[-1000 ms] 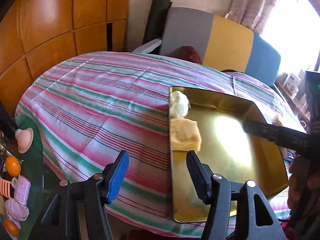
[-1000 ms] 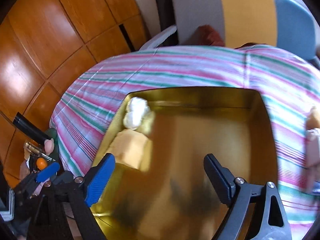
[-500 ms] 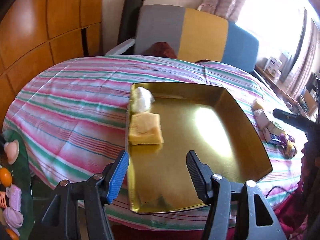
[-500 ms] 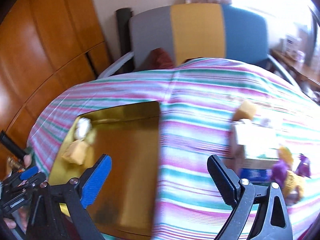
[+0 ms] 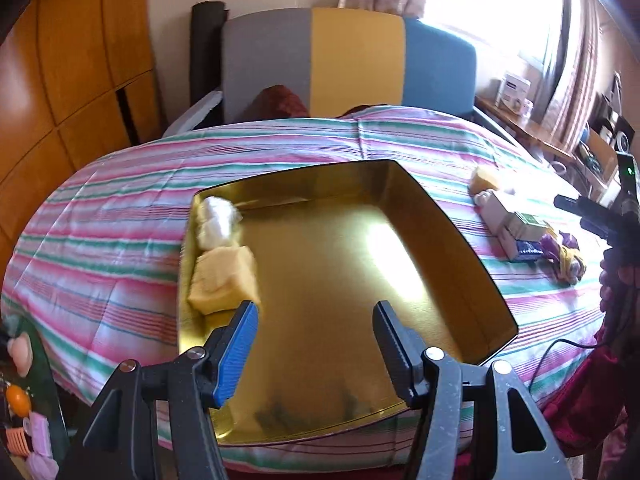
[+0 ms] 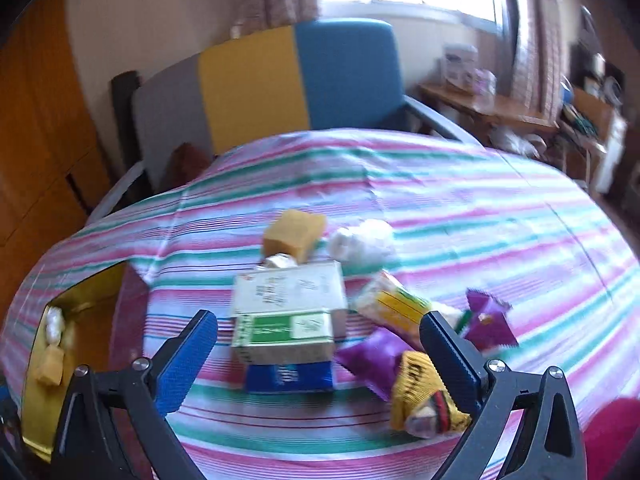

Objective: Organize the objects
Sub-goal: 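Reach the right tool to the green box and grasp it, then grasp the blue tissue pack with the left tool and place it in the tray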

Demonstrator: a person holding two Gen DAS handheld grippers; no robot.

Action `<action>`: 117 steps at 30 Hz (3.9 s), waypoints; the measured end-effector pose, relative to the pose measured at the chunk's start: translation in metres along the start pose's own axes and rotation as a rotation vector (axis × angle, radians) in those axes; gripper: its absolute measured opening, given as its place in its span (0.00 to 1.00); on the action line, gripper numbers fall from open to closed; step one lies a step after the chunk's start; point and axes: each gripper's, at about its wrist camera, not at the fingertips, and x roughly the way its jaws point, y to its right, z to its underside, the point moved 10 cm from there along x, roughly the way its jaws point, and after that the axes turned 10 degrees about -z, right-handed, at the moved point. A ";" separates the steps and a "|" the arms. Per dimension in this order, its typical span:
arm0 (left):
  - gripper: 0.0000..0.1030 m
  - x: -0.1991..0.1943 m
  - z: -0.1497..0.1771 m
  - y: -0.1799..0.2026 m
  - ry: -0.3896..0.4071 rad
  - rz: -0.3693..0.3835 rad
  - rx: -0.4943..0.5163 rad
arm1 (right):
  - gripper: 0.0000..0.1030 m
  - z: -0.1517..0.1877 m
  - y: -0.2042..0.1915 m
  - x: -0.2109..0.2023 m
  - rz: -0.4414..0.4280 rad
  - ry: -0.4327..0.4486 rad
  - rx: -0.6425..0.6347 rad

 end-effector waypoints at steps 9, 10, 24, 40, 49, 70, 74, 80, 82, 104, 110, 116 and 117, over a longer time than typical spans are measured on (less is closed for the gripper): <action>0.59 0.001 -0.008 0.039 -0.003 0.064 0.057 | 1.00 -0.006 0.020 -0.001 -0.086 0.024 0.192; 0.59 0.002 -0.009 0.044 -0.005 0.071 0.061 | 1.00 -0.007 0.022 -0.003 -0.086 0.031 0.204; 0.59 0.001 -0.020 0.107 -0.050 0.203 0.133 | 1.00 -0.007 0.052 -0.011 -0.152 0.069 0.428; 0.59 0.011 -0.011 0.140 -0.103 0.266 0.157 | 1.00 0.002 0.003 0.015 -0.189 -0.063 0.210; 0.59 0.012 -0.008 0.131 -0.115 0.291 0.128 | 1.00 0.023 -0.022 0.063 -0.074 -0.198 -0.002; 0.59 0.010 -0.038 0.198 -0.097 0.342 0.233 | 0.70 -0.029 0.060 -0.023 0.039 0.070 0.124; 0.60 0.033 -0.037 0.238 -0.171 0.355 0.250 | 0.70 -0.029 0.069 -0.025 0.020 0.094 0.189; 0.70 0.072 -0.027 0.288 -0.284 0.351 0.229 | 0.70 -0.031 0.063 -0.022 -0.012 0.100 0.193; 0.76 0.081 -0.029 0.300 -0.285 0.333 0.230 | 0.70 -0.030 0.062 -0.021 -0.027 0.094 0.200; 0.77 0.091 -0.010 0.298 -0.228 0.315 0.242 | 0.70 -0.020 0.036 0.002 -0.114 -0.010 0.106; 0.77 0.052 -0.004 0.272 -0.156 0.330 0.257 | 0.70 -0.003 0.014 0.019 -0.098 -0.100 -0.024; 0.77 0.018 -0.010 0.228 -0.093 0.343 0.230 | 0.70 0.008 0.004 0.028 -0.086 -0.144 -0.088; 0.77 0.014 -0.011 0.214 -0.083 0.333 0.214 | 0.70 0.009 0.004 0.028 -0.082 -0.146 -0.094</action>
